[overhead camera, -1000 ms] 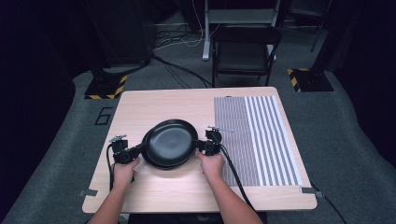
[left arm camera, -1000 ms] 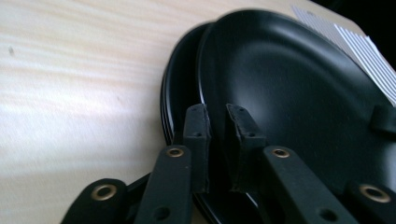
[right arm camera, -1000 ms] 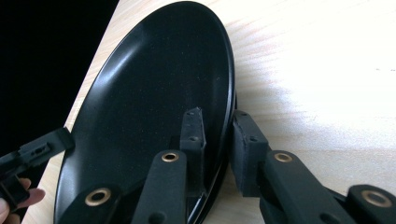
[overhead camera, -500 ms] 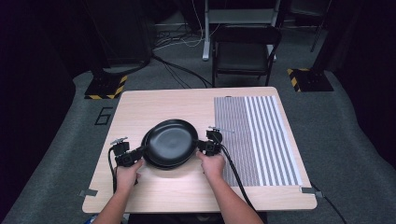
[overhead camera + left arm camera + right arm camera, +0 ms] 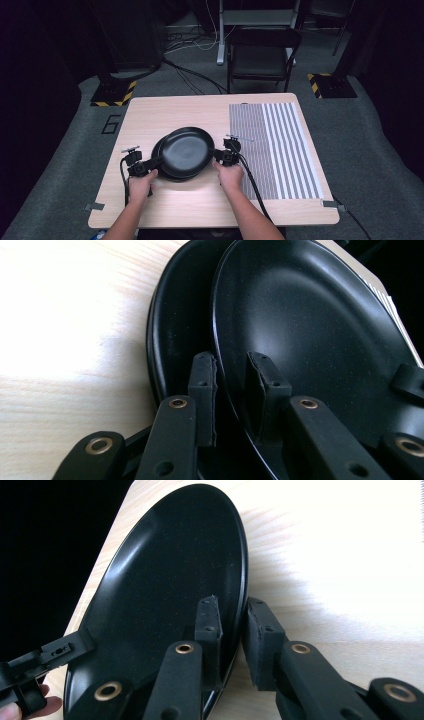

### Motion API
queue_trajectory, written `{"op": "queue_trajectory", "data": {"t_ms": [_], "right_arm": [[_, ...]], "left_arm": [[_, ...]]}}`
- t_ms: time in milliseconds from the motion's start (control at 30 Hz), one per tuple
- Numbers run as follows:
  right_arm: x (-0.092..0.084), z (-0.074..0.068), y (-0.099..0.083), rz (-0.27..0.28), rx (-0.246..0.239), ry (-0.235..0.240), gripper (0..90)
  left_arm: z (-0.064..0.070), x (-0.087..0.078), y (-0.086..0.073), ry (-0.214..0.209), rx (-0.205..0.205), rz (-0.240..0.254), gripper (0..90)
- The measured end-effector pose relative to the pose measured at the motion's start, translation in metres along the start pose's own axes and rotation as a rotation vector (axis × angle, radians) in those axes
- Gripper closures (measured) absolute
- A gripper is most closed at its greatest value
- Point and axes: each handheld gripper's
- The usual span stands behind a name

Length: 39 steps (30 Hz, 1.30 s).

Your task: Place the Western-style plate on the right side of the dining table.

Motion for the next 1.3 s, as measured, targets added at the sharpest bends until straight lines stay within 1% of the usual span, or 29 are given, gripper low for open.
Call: {"op": "queue_trajectory", "data": {"t_ms": [100, 133, 167, 200, 233, 333, 400, 467, 500, 533, 567, 600, 633, 667, 700, 733, 800, 900, 933, 1000, 1100, 1167, 1200, 1300], "right_arm": [[-0.004, 0.003, 0.001, 0.019, 0.004, -0.002, 78.8], [-0.005, 0.003, 0.001, 0.016, 0.006, 0.001, 78.8], [-0.005, 0.004, 0.001, 0.023, 0.008, -0.001, 78.8], [-0.006, 0.005, 0.001, 0.027, 0.01, -0.003, 78.8], [-0.006, 0.005, 0.001, 0.031, 0.009, -0.004, 78.8], [-0.007, 0.006, -0.001, 0.054, 0.011, -0.004, 77.7], [-0.008, 0.006, -0.004, 0.072, 0.007, -0.001, 76.2], [-0.009, 0.005, -0.007, 0.08, 0.005, -0.003, 74.1], [-0.009, 0.004, -0.009, 0.079, 0.018, -0.002, 73.8], [-0.009, 0.005, -0.01, 0.074, 0.02, 0.002, 73.5], [-0.008, 0.006, -0.012, 0.065, 0.035, 0.008, 73.5], [-0.008, 0.005, -0.015, 0.066, 0.057, 0.014, 74.5], [-0.008, 0.005, -0.016, 0.065, 0.062, 0.019, 74.9], [-0.007, 0.003, -0.018, 0.07, 0.068, 0.008, 75.4], [-0.007, 0.003, -0.018, 0.075, 0.069, 0.006, 75.9], [-0.007, 0.003, -0.019, 0.078, 0.085, 0.006, 76.3], [-0.007, 0.004, -0.019, 0.079, 0.101, 0.013, 76.8], [-0.007, 0.004, -0.019, 0.079, 0.1, 0.012, 76.4], [-0.007, 0.004, -0.019, 0.077, 0.102, 0.012, 76.5], [-0.007, 0.004, -0.019, 0.075, 0.105, 0.012, 76.3], [-0.005, 0.003, -0.02, 0.07, 0.13, 0.019, 75.8], [-0.005, 0.002, -0.022, 0.08, 0.134, 0.01, 76.1], [-0.004, 0.002, -0.023, 0.082, 0.14, 0.011, 76.5], [-0.004, 0.002, -0.024, 0.081, 0.179, 0.02, 77.5]], "left_arm": [[0.001, 0.003, -0.001, -0.016, -0.019, 0.012, 74.9], [0.003, 0.004, -0.002, -0.014, -0.027, 0.017, 75.0], [0.004, 0.004, -0.003, -0.012, -0.016, 0.013, 74.9], [0.006, 0.005, -0.004, -0.005, -0.02, 0.023, 74.4], [0.007, 0.005, -0.005, -0.002, -0.011, 0.025, 73.8], [0.008, 0.005, -0.008, -0.003, -0.001, 0.027, 72.7], [0.008, 0.005, -0.009, -0.005, -0.026, 0.041, 72.4], [0.007, 0.005, -0.009, -0.005, -0.02, 0.037, 72.5], [0.007, 0.005, -0.009, -0.008, -0.027, 0.037, 72.4], [0.007, 0.005, -0.01, -0.015, -0.051, 0.044, 72.3], [0.007, 0.005, -0.01, -0.024, -0.069, 0.046, 71.7], [0.008, 0.005, -0.01, -0.032, -0.079, 0.045, 68.8], [0.01, 0.005, -0.011, -0.029, -0.079, 0.046, 66.2], [0.011, 0.004, -0.011, -0.029, -0.085, 0.046, 63.9], [0.012, 0.004, -0.012, -0.024, -0.088, 0.05, 63.1], [0.012, 0.003, -0.013, -0.022, -0.085, 0.049, 63.1], [0.014, 0.002, -0.014, -0.02, -0.084, 0.049, 61.5], [0.017, 0.0, -0.017, -0.002, -0.067, 0.055, 61.3], [0.017, 0.001, -0.018, 0.002, -0.072, 0.069, 61.3], [0.018, 0.001, -0.019, 0.006, -0.072, 0.073, 61.6], [0.018, 0.002, -0.02, 0.004, -0.078, 0.086, 62.2], [0.018, 0.002, -0.021, 0.009, -0.087, 0.092, 62.9], [0.019, 0.002, -0.022, 0.016, -0.103, 0.104, 63.0], [0.019, 0.003, -0.022, 0.021, -0.127, 0.112, 63.9]]}}
Point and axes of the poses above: each handheld gripper's, and its own axes: x roughly forward along the jaws, y roughly out of its top, z roughly to its right, and after that the axes turned 3 degrees about x, right-handed
